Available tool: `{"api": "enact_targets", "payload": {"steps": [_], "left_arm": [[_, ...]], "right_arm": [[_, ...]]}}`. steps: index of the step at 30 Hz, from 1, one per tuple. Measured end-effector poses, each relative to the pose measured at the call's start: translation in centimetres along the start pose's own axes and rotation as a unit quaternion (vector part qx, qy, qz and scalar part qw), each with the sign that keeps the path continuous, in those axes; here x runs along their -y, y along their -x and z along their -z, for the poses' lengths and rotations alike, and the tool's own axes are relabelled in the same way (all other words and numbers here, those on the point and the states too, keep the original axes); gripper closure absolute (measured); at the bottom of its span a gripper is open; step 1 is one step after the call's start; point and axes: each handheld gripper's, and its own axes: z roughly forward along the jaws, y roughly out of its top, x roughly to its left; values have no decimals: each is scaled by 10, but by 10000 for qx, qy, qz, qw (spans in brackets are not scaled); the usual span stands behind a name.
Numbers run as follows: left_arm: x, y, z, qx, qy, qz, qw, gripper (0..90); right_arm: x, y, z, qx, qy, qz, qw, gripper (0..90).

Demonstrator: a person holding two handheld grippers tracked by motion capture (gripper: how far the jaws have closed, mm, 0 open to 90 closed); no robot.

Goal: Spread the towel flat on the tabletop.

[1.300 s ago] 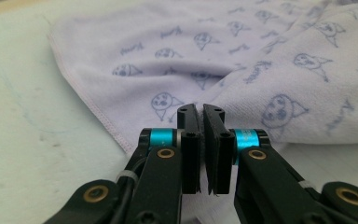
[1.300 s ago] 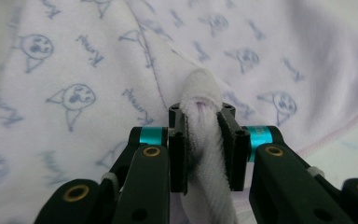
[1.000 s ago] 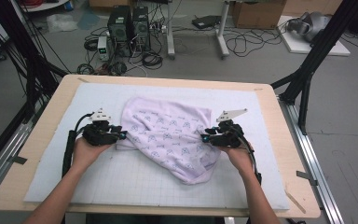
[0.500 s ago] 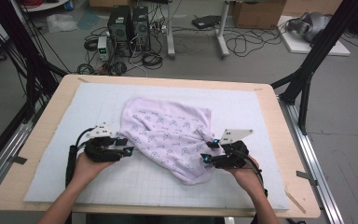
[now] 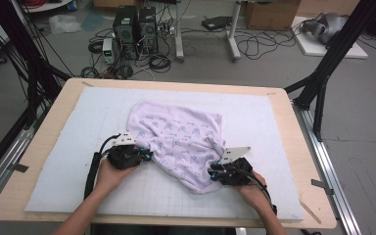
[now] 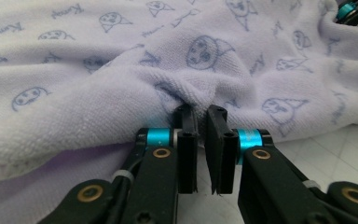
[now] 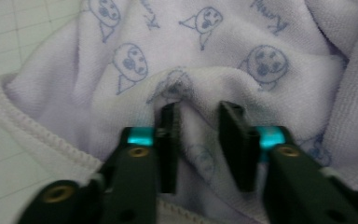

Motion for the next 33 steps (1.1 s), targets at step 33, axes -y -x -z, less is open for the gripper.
{"api": "enact_targets", "payload": {"steps": [33], "left_arm": [[-33, -48, -2, -700, -470, 143, 9963, 763]], "right_arm": [[-35, 45, -2, -66, 145, -600, 9981, 802]]}}
